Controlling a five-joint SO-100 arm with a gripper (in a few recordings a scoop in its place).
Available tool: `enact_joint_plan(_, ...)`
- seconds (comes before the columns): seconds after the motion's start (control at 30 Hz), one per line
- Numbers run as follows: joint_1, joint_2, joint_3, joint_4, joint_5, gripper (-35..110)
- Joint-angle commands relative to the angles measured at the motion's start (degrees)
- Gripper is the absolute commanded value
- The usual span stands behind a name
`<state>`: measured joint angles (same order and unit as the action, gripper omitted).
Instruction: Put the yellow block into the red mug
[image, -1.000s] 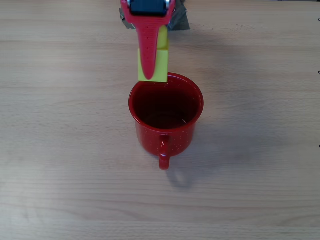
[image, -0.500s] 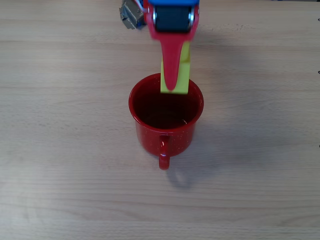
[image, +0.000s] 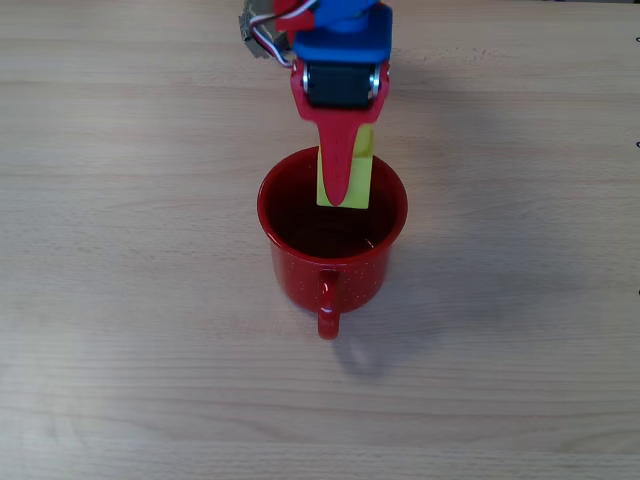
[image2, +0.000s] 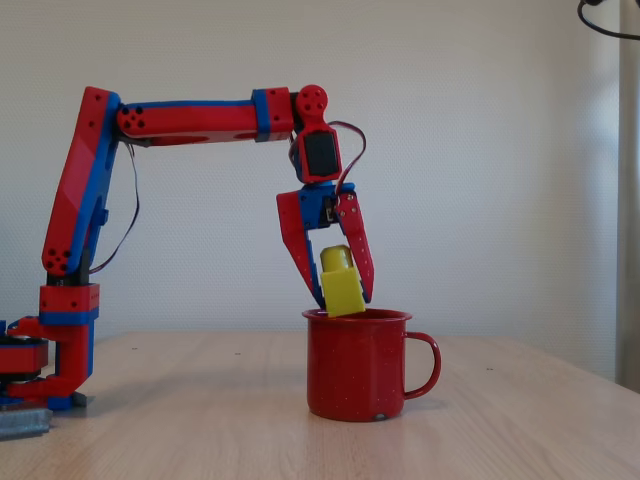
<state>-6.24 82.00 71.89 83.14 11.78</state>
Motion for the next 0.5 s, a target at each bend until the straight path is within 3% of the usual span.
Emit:
enact_joint_plan(0.0,-0.18,2.37,-0.35,-0.97,-0.18,1)
enact_joint_plan(0.23,0.44,2.11,-0.09,-2.2,-2.72,28)
enact_joint_plan(0.47,0.53,1.93,-0.26,-2.37,-4.04,40)
